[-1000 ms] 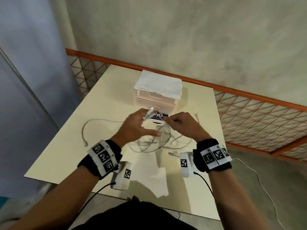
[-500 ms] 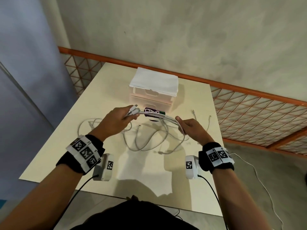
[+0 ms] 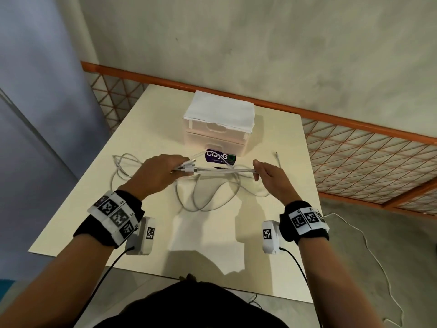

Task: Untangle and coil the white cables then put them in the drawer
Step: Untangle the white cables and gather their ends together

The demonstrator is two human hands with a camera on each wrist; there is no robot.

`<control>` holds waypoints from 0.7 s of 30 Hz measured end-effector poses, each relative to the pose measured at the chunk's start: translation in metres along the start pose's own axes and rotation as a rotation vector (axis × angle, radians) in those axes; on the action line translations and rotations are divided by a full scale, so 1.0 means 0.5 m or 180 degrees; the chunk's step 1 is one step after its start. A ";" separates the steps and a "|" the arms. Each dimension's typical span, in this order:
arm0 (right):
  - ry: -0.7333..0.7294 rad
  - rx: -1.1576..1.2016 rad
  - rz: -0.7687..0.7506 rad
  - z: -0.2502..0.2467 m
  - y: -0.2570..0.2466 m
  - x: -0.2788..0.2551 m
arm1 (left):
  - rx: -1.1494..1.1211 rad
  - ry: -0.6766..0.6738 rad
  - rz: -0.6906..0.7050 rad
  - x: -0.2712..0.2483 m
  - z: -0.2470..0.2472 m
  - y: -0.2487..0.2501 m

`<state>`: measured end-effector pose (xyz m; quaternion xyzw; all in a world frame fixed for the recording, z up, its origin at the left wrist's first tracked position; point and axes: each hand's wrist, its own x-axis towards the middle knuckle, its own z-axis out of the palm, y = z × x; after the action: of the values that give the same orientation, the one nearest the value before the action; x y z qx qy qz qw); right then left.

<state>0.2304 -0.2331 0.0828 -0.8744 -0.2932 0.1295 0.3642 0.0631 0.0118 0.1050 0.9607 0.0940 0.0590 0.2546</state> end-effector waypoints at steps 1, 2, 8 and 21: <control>0.0010 -0.0177 -0.0092 0.000 0.009 -0.004 | -0.0014 -0.0207 0.0078 -0.003 0.007 -0.005; -0.0023 -0.0326 -0.0145 0.002 0.026 -0.009 | -0.0094 -0.0487 0.0098 -0.008 0.017 -0.010; -0.1467 -0.1173 0.0541 0.086 0.133 -0.088 | -0.0599 -0.2122 -0.0262 -0.079 0.134 -0.038; -0.1445 -0.0542 -0.0123 0.275 -0.033 0.041 | -0.2292 -0.1272 -0.1604 -0.142 0.071 -0.058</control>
<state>0.1794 -0.1341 -0.0022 -0.8447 -0.3941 0.2906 0.2163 -0.0050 0.0046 0.0555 0.7513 0.2466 -0.1615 0.5904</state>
